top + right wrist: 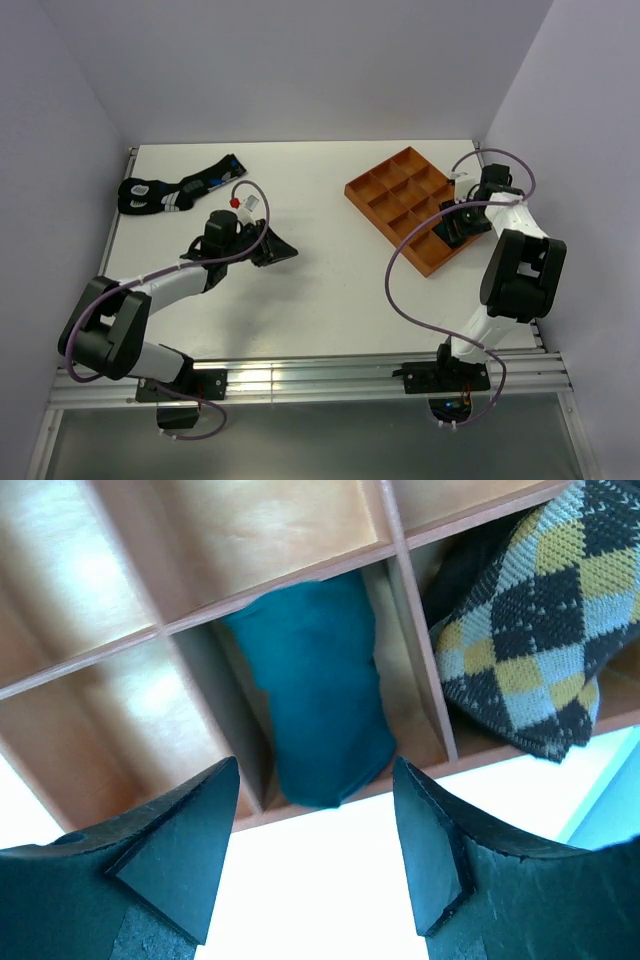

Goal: Roll the socks
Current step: Place the sock in the storage box, then reset both arms

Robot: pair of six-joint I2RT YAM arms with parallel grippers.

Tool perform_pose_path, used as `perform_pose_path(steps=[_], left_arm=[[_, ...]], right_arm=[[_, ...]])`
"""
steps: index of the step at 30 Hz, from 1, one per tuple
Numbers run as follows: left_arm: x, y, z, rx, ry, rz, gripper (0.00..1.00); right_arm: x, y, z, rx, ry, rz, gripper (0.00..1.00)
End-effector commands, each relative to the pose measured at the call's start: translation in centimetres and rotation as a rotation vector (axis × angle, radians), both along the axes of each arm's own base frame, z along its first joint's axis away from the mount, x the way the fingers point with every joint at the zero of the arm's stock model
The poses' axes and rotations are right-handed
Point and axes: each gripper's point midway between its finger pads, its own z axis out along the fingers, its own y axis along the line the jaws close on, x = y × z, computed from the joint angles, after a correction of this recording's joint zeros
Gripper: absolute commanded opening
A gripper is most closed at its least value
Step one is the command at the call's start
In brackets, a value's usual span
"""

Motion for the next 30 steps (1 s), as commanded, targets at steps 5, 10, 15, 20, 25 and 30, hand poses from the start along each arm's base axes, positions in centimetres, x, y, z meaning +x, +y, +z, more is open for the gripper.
perform_pose_path(steps=[5, 10, 15, 20, 25, 30], left_arm=[[1.3, 0.5, 2.5, 0.049, -0.083, 0.023, 0.28], [1.1, 1.6, 5.7, 0.059, -0.138, 0.081, 0.29], [-0.2, 3.1, 8.1, 0.071, -0.168, 0.16, 0.31], [-1.9, 3.9, 9.8, 0.099, -0.185, 0.22, 0.31], [-3.0, 4.2, 10.0, 0.11, -0.17, 0.243, 0.31], [-3.5, 3.5, 10.1, 0.12, -0.16, 0.245, 0.31]], right_arm=[[0.7, 1.2, 7.3, 0.043, -0.156, 0.043, 0.72], [0.2, 4.0, 12.3, 0.139, -0.285, 0.105, 0.78], [-1.6, 7.9, 17.0, 0.255, -0.443, 0.212, 1.0], [-3.8, 11.5, 20.5, 0.281, -0.574, 0.295, 1.0], [-5.2, 15.7, 20.2, 0.296, -0.594, 0.372, 1.0], [-5.8, 17.9, 19.7, 0.358, -0.583, 0.411, 1.0]])
